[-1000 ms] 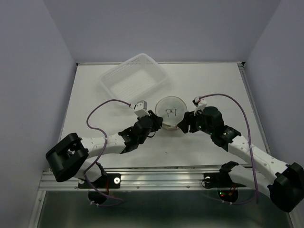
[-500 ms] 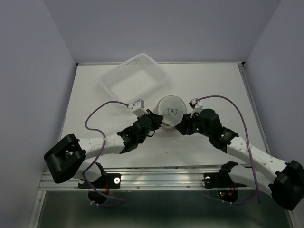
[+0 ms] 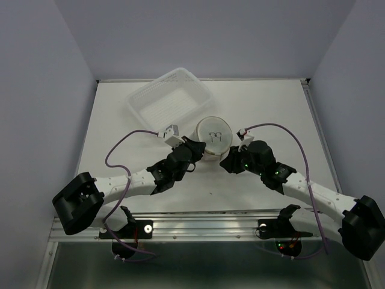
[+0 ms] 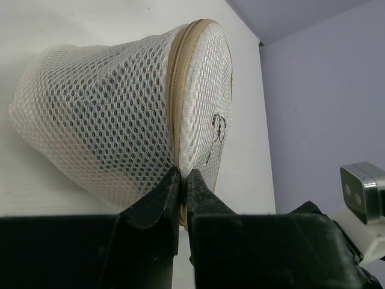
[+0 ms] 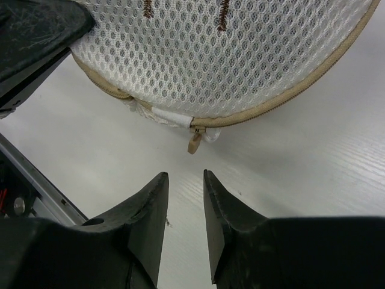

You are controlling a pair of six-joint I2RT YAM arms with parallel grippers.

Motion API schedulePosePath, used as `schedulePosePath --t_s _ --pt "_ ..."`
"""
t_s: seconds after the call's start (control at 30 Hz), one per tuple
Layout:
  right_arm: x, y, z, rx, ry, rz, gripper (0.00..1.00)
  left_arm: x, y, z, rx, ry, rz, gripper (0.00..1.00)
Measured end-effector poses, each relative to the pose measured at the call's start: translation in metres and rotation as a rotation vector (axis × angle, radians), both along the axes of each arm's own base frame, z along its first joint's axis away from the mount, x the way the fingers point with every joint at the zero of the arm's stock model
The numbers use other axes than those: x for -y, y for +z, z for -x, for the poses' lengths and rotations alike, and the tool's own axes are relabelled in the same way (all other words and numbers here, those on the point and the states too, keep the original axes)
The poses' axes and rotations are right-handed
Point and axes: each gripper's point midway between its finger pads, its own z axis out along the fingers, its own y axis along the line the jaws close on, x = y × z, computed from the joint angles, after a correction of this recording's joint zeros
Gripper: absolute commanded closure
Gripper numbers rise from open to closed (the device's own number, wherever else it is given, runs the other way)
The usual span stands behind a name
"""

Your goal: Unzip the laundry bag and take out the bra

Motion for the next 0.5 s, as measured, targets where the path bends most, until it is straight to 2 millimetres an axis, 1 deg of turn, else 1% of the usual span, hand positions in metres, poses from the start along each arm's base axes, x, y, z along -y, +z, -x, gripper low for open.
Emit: schedulePosePath --t_s 0.2,0.5 --pt "-0.007 -0.005 -0.006 -0.012 -0.016 -0.016 0.69 0.0 0.001 0.0 -0.004 0.008 0.009 1.0" --pt "-0.01 -0.006 -0.012 -0.003 -0.035 -0.02 0.69 0.0 0.001 0.0 -0.004 0.011 0.009 1.0"
